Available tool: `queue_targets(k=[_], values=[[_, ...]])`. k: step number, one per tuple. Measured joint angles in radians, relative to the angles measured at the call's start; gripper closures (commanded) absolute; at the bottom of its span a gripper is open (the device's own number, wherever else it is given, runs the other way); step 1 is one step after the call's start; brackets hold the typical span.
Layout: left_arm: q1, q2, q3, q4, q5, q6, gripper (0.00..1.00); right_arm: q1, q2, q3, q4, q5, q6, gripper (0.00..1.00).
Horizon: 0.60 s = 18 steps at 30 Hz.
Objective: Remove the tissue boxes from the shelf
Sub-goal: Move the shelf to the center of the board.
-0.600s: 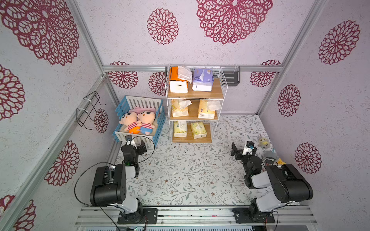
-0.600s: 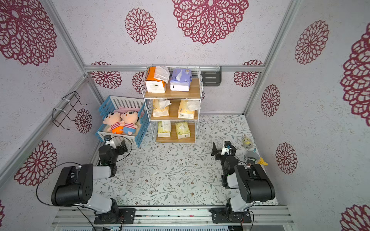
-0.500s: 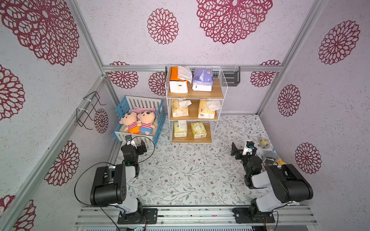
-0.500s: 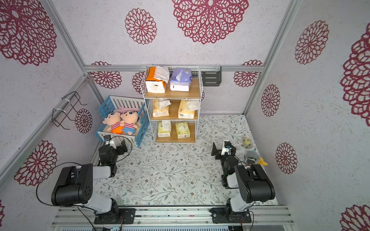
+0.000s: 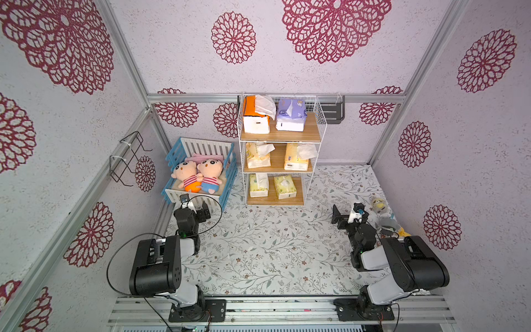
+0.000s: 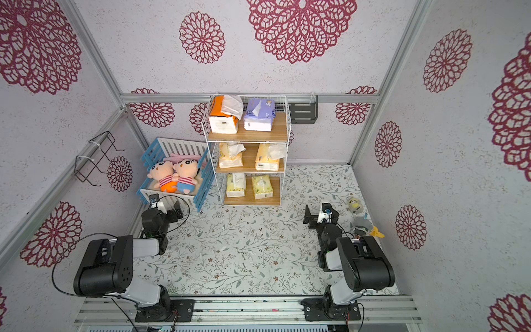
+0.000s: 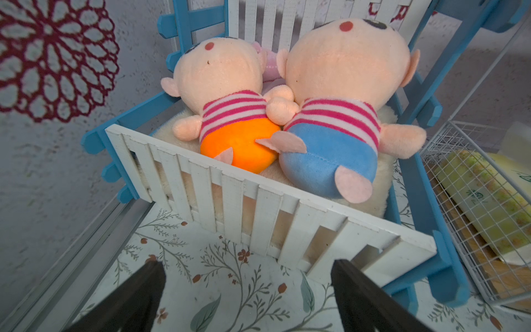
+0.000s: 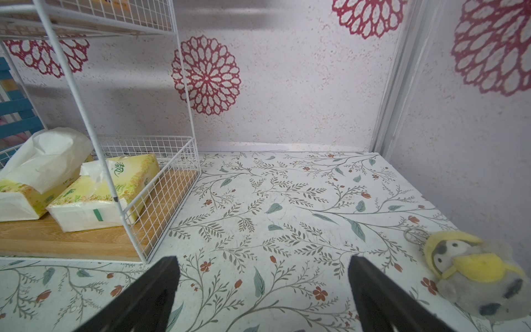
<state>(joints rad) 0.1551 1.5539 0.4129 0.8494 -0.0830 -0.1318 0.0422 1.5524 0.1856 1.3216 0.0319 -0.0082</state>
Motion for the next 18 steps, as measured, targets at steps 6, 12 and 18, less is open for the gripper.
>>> queue_targets(k=[6, 12, 18], values=[[0.000, 0.000, 0.000, 0.000, 0.000, 0.000, 0.03, 0.000, 0.000, 0.000, 0.000, 0.009, 0.001, 0.01], [-0.002, -0.027, 0.002, -0.037, -0.019, -0.004, 0.03, 0.000, -0.033, 0.006, -0.050, 0.035, 0.002, 0.01], [-0.020, -0.277, 0.124, -0.324, -0.152, -0.090, 0.03, 0.005, -0.232, 0.063, -0.227, 0.095, 0.026, 0.01]])
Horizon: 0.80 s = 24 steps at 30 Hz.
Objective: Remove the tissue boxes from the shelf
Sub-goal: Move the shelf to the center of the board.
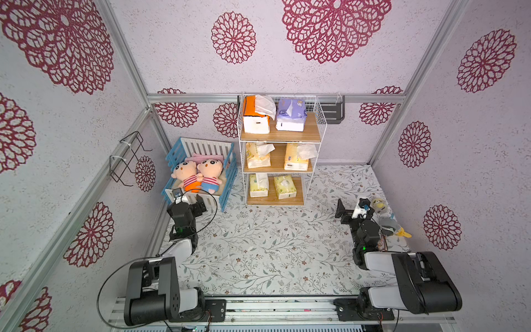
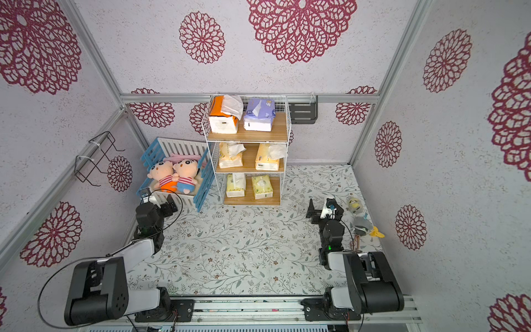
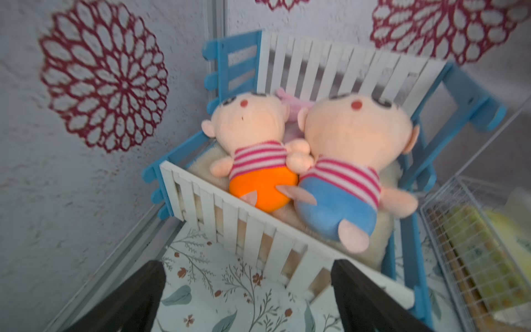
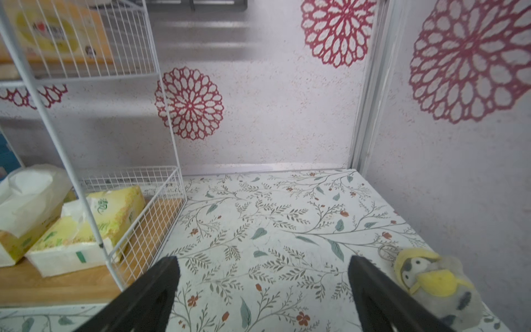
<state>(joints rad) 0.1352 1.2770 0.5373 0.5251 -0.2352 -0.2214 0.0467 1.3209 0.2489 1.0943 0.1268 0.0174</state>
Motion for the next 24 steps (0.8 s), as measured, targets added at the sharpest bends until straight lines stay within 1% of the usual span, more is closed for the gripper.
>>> queue_targets(k=[2, 4, 7, 9, 11, 15, 18, 20, 24], values=[[0.000, -0.054, 0.085, -0.106, -0.005, -0.056, 0.03, 0.000, -0.054, 0.043, -0.103, 0.007, 0.029, 0.01], [0.000, -0.067, 0.200, -0.220, 0.006, -0.119, 0.03, 0.001, -0.074, 0.121, -0.231, 0.002, 0.061, 0.01], [-0.006, -0.014, 0.394, -0.406, 0.039, -0.211, 0.03, 0.007, -0.058, 0.269, -0.426, -0.028, 0.118, 0.09], [-0.024, 0.049, 0.519, -0.526, 0.056, -0.260, 0.03, 0.016, -0.035, 0.356, -0.529, -0.048, 0.147, 0.10], [-0.051, 0.100, 0.592, -0.600, 0.076, -0.290, 0.03, 0.025, -0.010, 0.424, -0.610, -0.061, 0.174, 0.10], [-0.133, 0.158, 0.620, -0.671, 0.137, -0.336, 0.03, 0.044, 0.038, 0.510, -0.716, -0.074, 0.222, 0.12], [-0.190, 0.203, 0.641, -0.683, 0.175, -0.351, 0.03, 0.058, 0.095, 0.584, -0.782, -0.076, 0.254, 0.15], [-0.218, 0.237, 0.666, -0.682, 0.196, -0.354, 0.03, 0.066, 0.139, 0.644, -0.819, -0.088, 0.272, 0.17], [-0.253, 0.306, 0.732, -0.676, 0.277, -0.359, 0.03, 0.096, 0.212, 0.742, -0.863, -0.108, 0.290, 0.17]])
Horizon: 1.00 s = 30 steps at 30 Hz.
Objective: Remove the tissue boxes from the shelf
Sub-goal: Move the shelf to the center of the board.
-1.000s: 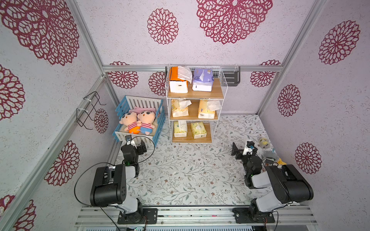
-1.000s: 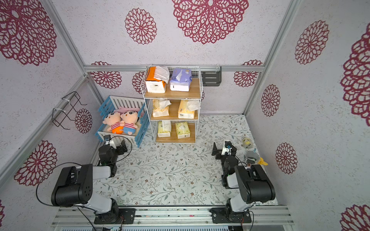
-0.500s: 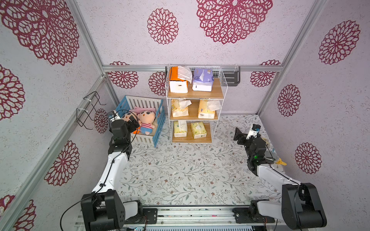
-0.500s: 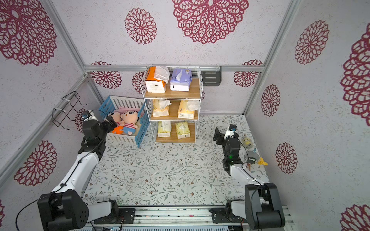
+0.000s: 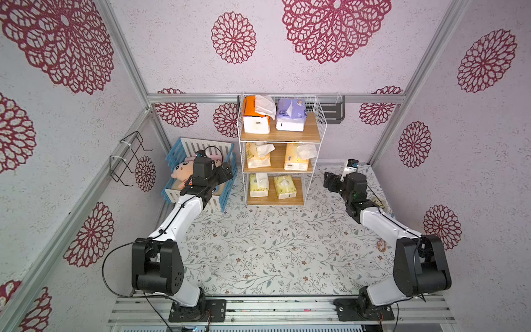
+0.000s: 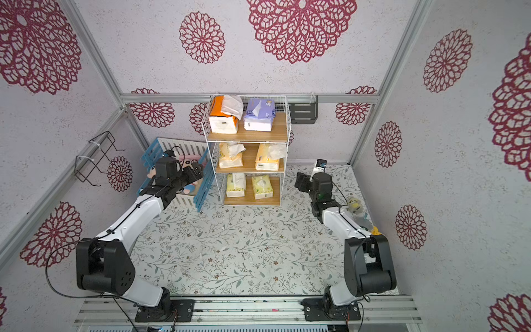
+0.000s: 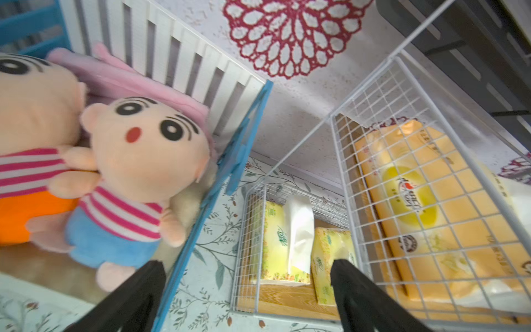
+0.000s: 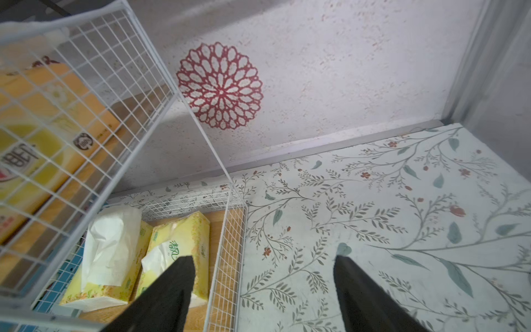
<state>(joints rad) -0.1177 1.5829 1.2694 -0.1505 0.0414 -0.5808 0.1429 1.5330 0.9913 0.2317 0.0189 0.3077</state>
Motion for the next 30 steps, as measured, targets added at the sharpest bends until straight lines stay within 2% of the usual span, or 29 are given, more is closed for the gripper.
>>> queue_targets(k=[9, 16, 21, 30], values=[[-0.031, 0.047, -0.007, 0.024, 0.120, -0.004, 0.03, 0.109, 0.025, -0.001, -0.057, 0.016, -0.026, 0.17], [-0.044, 0.018, -0.059, 0.031, 0.134, 0.007, 0.03, 0.128, 0.015, -0.060, -0.088, 0.009, -0.035, 0.18], [-0.059, -0.040, -0.085, 0.024, 0.138, 0.015, 0.03, 0.159, -0.043, -0.107, -0.082, -0.026, -0.035, 0.18], [-0.121, -0.049, 0.020, 0.040, 0.215, 0.023, 0.03, 0.167, -0.044, -0.106, -0.007, -0.050, -0.034, 0.18]])
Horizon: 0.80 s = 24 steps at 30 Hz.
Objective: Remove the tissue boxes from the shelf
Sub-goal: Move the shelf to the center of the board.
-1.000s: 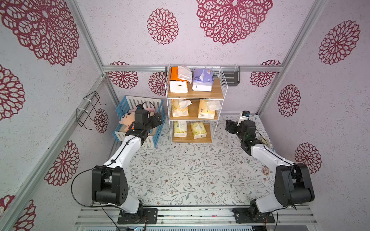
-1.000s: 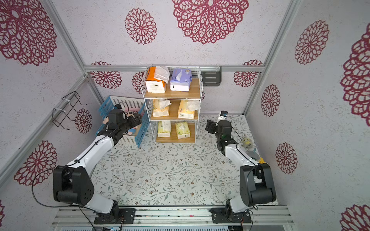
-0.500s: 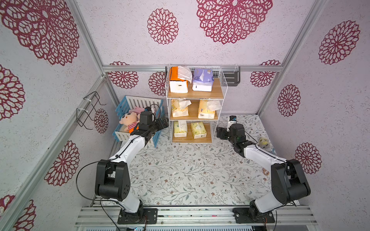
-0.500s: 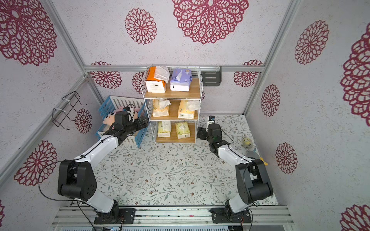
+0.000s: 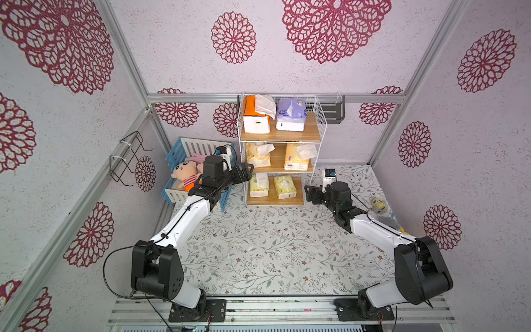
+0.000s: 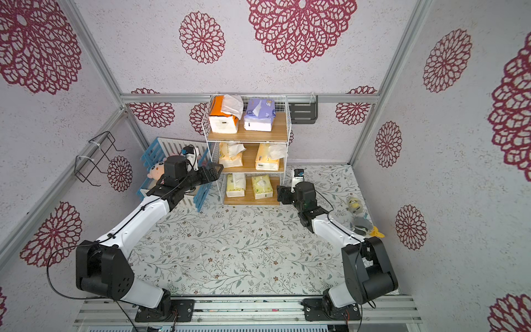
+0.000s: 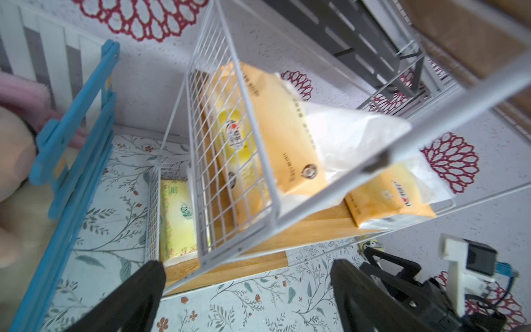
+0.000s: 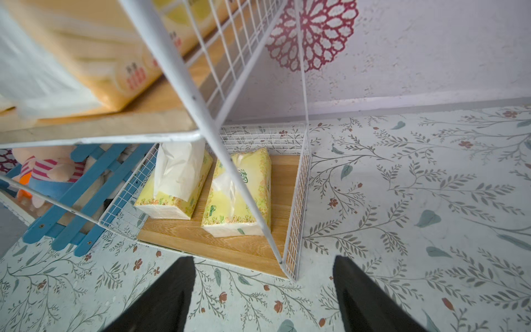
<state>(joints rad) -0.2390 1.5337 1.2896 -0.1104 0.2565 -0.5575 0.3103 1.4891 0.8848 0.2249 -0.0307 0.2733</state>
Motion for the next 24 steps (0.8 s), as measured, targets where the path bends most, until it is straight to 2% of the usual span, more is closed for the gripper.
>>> queue_targets(k=[5, 6, 8, 12, 16, 19, 21, 24], values=[[-0.003, 0.018, 0.039, 0.025, 0.001, 0.000, 0.00, 0.000, 0.055, 0.016, 0.036, 0.001, 0.002, 0.20], [-0.003, 0.024, 0.042, 0.026, 0.000, -0.001, 0.02, 0.000, 0.064, 0.017, 0.043, 0.002, 0.002, 0.21], [-0.005, 0.043, 0.053, 0.027, 0.000, -0.003, 0.12, 0.000, 0.082, 0.024, 0.057, 0.005, 0.007, 0.24], [-0.007, 0.076, 0.066, 0.023, -0.016, -0.014, 0.19, 0.001, 0.109, 0.038, 0.093, 0.011, 0.016, 0.27], [-0.008, 0.081, 0.066, 0.019, -0.048, -0.027, 0.30, 0.001, 0.140, 0.072, 0.120, 0.010, 0.027, 0.40], [-0.010, 0.081, 0.068, 0.019, -0.062, -0.032, 0.41, 0.003, 0.169, 0.106, 0.132, 0.009, 0.034, 0.54], [-0.011, 0.081, 0.071, 0.016, -0.064, -0.033, 0.44, 0.005, 0.178, 0.117, 0.134, 0.008, 0.031, 0.59], [-0.014, 0.081, 0.083, 0.006, -0.067, -0.026, 0.54, 0.009, 0.179, 0.120, 0.138, 0.007, 0.032, 0.66]])
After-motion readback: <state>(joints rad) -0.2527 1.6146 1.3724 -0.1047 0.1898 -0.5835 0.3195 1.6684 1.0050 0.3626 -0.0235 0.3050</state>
